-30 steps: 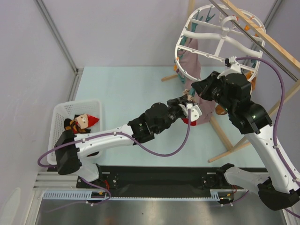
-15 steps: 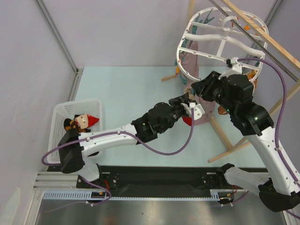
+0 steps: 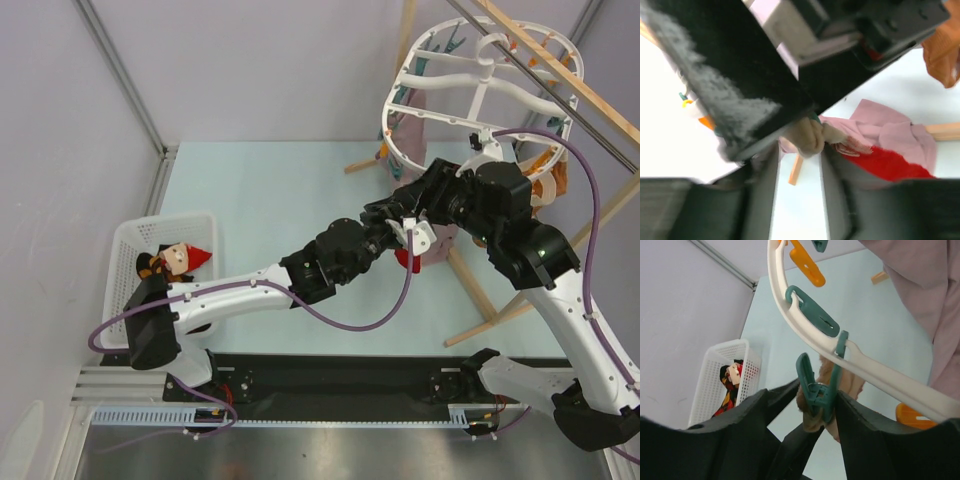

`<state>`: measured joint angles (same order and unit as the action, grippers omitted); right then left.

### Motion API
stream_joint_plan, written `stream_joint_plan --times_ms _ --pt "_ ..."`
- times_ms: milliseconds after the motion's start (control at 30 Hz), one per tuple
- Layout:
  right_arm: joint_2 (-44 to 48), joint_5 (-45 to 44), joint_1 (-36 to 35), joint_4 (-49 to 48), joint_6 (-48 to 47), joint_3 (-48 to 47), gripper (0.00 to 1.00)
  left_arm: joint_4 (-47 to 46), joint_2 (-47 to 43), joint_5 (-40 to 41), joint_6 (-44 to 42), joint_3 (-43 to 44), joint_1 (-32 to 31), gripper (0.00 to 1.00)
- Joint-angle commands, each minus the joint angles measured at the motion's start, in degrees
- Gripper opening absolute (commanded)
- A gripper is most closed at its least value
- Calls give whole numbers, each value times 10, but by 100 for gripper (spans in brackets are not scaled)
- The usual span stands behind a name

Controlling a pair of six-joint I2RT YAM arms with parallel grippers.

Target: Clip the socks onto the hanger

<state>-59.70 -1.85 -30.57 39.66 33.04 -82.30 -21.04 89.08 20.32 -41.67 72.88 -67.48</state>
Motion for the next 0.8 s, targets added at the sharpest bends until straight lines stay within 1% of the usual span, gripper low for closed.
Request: stream_joint_plan --times_ms 0,67,200,267,333,367,433,467,533,567,600,633,700,733,767 --pt "8 4 2 9 -4 -1 63 -24 -31 -4 24 2 0 47" --pt "9 2 3 12 -7 -4 65 -16 -43 -10 35 -2 4 55" --pt "12 0 6 16 -15 -8 71 -8 -89 -52 98 -37 23 62" --pt "13 -5 7 24 -23 -13 73 -10 -129 -90 134 -56 38 66" --pt "14 -9 8 31 -30 -15 74 -13 -156 -113 165 -84 58 66" --pt "15 -13 9 34 -36 -18 74 -12 -179 -140 200 -92 65 66" --pt "19 -16 9 40 -44 -17 78 -22 -197 -155 235 -119 80 67" --pt "20 -17 9 40 -52 -17 79 -29 -215 -175 264 -130 84 70" --pt "23 -17 10 43 -59 -18 80 -55 -222 -200 301 -164 101 72" --pt "24 -16 9 43 -67 -19 81 -59 -223 -262 344 -175 108 73" --pt "25 -16 10 45 -72 -20 81 -65 -215 -290 367 -179 118 74" --pt "25 -23 10 51 -77 -21 82 -80 -209 -308 387 -183 130 74" --pt "26 -32 11 58 -89 -24 83 -104 -186 -347 428 -196 133 74" --pt "27 -36 11 64 -94 -24 83 -117 -178 -353 438 -200 133 73" --pt "27 -46 13 67 -97 -25 83 -150 -167 -354 458 -204 133 74"
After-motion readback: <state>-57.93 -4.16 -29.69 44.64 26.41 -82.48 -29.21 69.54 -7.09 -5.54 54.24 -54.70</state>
